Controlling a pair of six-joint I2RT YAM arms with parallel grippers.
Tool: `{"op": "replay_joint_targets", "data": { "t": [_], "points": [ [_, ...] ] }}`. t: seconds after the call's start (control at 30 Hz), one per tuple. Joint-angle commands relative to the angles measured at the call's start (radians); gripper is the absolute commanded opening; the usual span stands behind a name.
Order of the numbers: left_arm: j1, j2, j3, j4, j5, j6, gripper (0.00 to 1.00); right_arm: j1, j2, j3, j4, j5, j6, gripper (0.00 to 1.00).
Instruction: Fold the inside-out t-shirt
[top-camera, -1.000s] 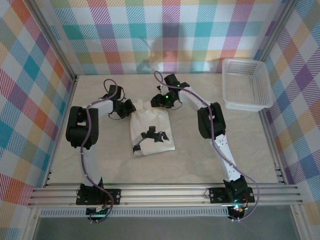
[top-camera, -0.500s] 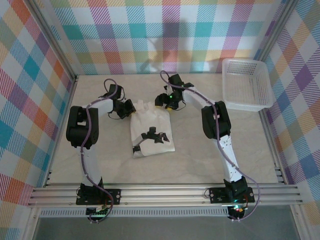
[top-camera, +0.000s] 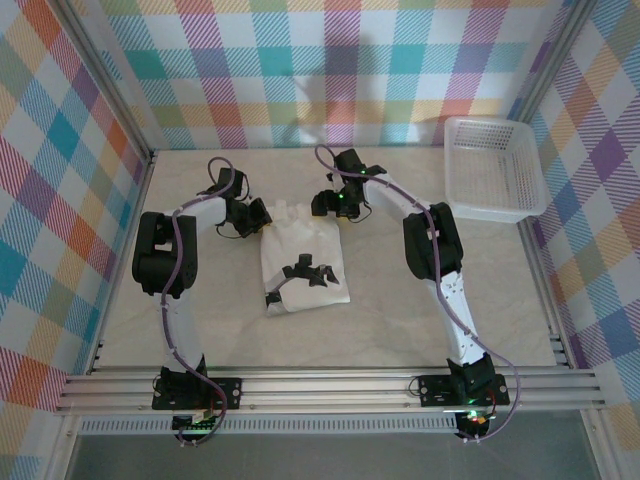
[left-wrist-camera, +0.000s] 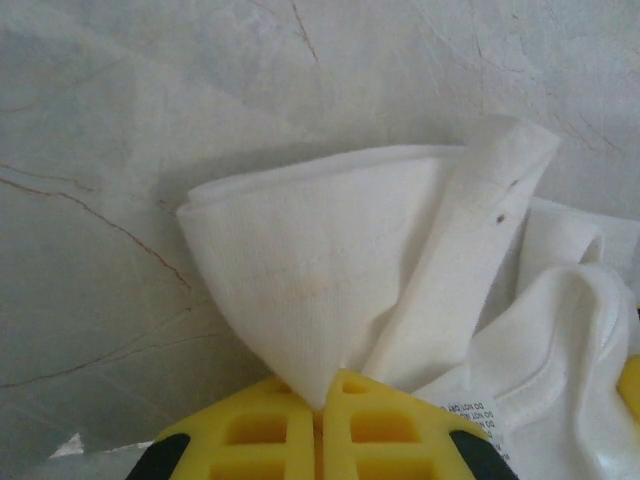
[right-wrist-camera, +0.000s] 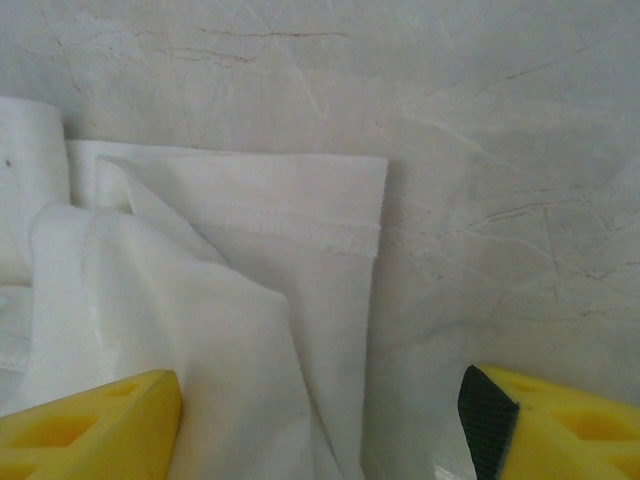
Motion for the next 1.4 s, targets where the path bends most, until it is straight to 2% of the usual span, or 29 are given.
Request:
{"op": "replay_joint_targets", "data": {
  "t": [0.0,0.07,0.27,0.37,0.5,0.87,0.97,1.13,1.23,1.37],
  "points": [
    [-0.002,0.009,0.031,-0.021,0.026,-0.007,0.0,0.01,0.087,0.059,-0.08,-0.072,-0.003,0.68],
    [-0.004,0.01,0.033,-0.017,0.028,-0.013,0.0,0.019,0.126,0.087,-0.065,-0.134,0.029,0.61],
    [-0.003,0.023,0.043,-0.019,0.041,-0.015,0.0,0.042,0.229,0.219,-0.08,-0.16,0.055,0.5],
    [-0.003,0.022,0.042,-0.017,0.041,-0.017,0.0,0.044,0.273,0.318,-0.125,-0.189,0.059,0.49],
    [-0.003,0.02,0.039,-0.017,0.035,-0.017,0.0,0.048,0.278,0.339,-0.131,-0.209,0.054,0.45],
    [0.002,0.023,0.041,-0.021,0.036,-0.024,0.0,0.055,0.212,0.307,-0.149,-0.178,0.006,0.09],
    [0.011,0.01,0.036,-0.025,0.038,-0.025,0.0,0.053,0.176,0.297,-0.152,-0.157,-0.003,0.01],
    [0.041,-0.046,0.04,-0.031,0.086,-0.042,0.0,0.036,0.089,0.291,-0.134,-0.162,0.021,0.0],
    [0.069,-0.11,0.098,-0.068,0.131,-0.046,0.0,0.008,0.007,0.306,-0.102,-0.2,0.054,0.0],
    [0.112,-0.207,0.203,-0.086,0.231,-0.091,0.0,-0.041,-0.072,0.409,-0.1,-0.265,0.104,0.0]
  ]
}}
